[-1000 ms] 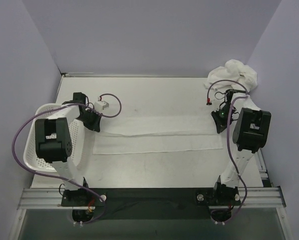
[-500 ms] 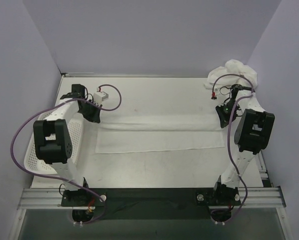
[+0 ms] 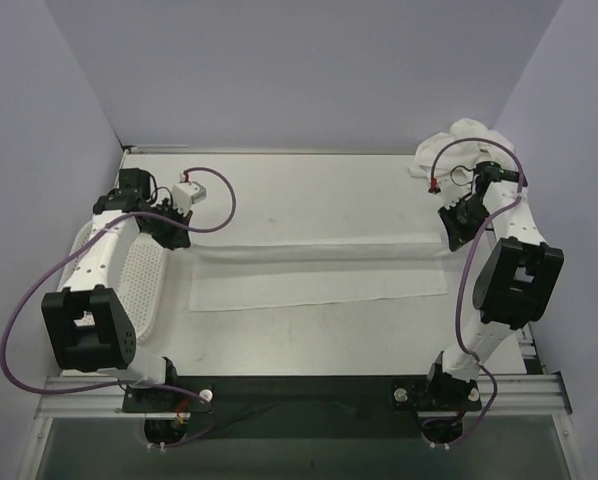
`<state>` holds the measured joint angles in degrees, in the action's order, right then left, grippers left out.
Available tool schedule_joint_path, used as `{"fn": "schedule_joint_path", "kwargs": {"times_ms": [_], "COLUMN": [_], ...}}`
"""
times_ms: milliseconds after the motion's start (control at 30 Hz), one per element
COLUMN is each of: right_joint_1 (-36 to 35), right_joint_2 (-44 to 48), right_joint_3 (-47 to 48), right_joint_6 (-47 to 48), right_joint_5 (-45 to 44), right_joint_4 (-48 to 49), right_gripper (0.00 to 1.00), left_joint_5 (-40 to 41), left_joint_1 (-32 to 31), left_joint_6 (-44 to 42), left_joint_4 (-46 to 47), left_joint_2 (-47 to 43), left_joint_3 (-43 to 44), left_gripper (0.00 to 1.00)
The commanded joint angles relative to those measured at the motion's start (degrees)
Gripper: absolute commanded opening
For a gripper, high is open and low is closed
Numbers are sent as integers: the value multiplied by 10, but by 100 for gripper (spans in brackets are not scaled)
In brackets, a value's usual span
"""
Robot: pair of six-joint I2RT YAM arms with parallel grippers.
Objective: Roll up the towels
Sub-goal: Fold the towel
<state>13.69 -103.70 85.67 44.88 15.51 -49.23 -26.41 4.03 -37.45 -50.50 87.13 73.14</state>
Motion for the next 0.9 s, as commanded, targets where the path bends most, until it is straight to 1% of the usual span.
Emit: {"fn": "schedule_joint_path", "kwargs": {"times_ms": [0,100,267,333,367,400,633,867], "right_joint_1": [9,8,0,-2,-5,-6,-5,4], "right_joint_2": [8,-22,-53,-62,-66,-69,-73,-95], "right_joint_3": [-25,-40,-71,-77,-85,-88,-128,-114], "right_joint_6": [21,12,1,-1,-2,-1,8,-5], "right_joint_5": [-7,3,0,-5,-7,-8,-39,-52], "right_joint_4": [-37,-34,-10,-6,-3,0,21,30], "right_gripper": [0,0,0,0,0,0,0,0], "left_joint_5": [-5,-1,36,53,61,64,88,100], "left_joint_1": [5,-2,-31,-35,-35,-55,-57,-57], "left_joint_6": [-39,-39,-26,-19,-11,-7,12,29], "left_joint_4": [-42,-35,24,50,58,64,98,111], "left_joint_2": [-25,-21,-5,3,12,17,55,85], "left_joint_3": [-51,-100,-195,-213,-217,-221,-217,-189], "left_gripper": [0,0,0,0,0,0,0,0]}}
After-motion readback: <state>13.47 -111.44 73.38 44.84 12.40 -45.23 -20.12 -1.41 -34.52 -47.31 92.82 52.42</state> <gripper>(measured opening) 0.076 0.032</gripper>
